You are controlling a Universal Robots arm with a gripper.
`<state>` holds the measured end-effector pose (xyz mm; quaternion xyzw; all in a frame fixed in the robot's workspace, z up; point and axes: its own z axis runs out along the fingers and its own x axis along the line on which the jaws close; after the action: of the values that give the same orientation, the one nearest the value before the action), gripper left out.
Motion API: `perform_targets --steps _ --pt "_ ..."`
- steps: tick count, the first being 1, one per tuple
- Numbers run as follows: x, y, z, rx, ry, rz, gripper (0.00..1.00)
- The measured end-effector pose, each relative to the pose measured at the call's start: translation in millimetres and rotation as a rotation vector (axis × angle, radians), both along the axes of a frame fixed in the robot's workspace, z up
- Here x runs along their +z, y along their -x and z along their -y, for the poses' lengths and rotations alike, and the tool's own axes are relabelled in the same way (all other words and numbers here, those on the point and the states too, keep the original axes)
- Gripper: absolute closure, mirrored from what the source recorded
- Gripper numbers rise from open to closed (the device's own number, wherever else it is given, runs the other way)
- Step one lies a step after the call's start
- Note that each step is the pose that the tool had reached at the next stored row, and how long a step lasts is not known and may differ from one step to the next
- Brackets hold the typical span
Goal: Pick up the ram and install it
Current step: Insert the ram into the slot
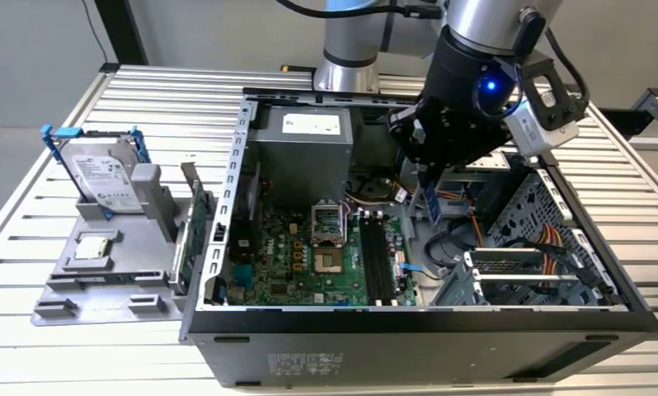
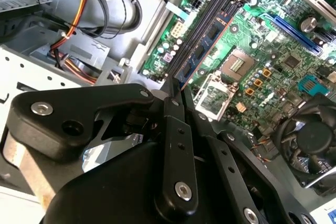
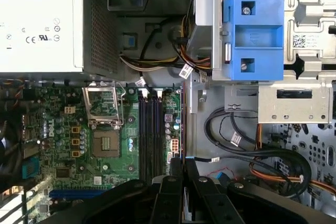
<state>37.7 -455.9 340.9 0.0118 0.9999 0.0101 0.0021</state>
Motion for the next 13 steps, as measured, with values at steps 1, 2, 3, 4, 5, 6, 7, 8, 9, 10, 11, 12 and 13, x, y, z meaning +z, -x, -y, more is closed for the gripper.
perform_targets --steps 1,2,3,4,5,6,7,8,9,10,11,12,13 --pt "-0.8 0.7 0.0 0.0 -0.0001 0.0 1.0" --pt "-1.5 1.5 0.0 0.0 0.0 0.0 1.0" --pt "-2.0 2.2 0.0 0.0 0.0002 0.0 1.0" --pt "-2.2 2.7 0.0 0.0 0.0002 0.0 1.0" --pt "-2.5 3.1 0.0 0.0 0.0002 0.0 1.0" --pt "-3.1 3.5 0.0 0.0 -0.0001 0.0 1.0" --pt "-3.9 3.9 0.0 0.0 -0.0002 0.0 1.0" --pt "-4.9 4.3 0.0 0.0 0.0001 0.0 1.0" --pt "-6.4 4.6 0.0 0.0 0.0005 -0.0001 1.0" --pt "-8.0 4.9 0.0 0.0 0.0014 0.0 1.0" --pt "-10.1 5.0 0.0 0.0 0.0021 0.0 1.0" --pt "-11.8 5.1 0.0 0.0 0.0029 0.0 1.0" --pt "-13.5 5.2 0.0 0.0 0.0039 0.0 1.0"
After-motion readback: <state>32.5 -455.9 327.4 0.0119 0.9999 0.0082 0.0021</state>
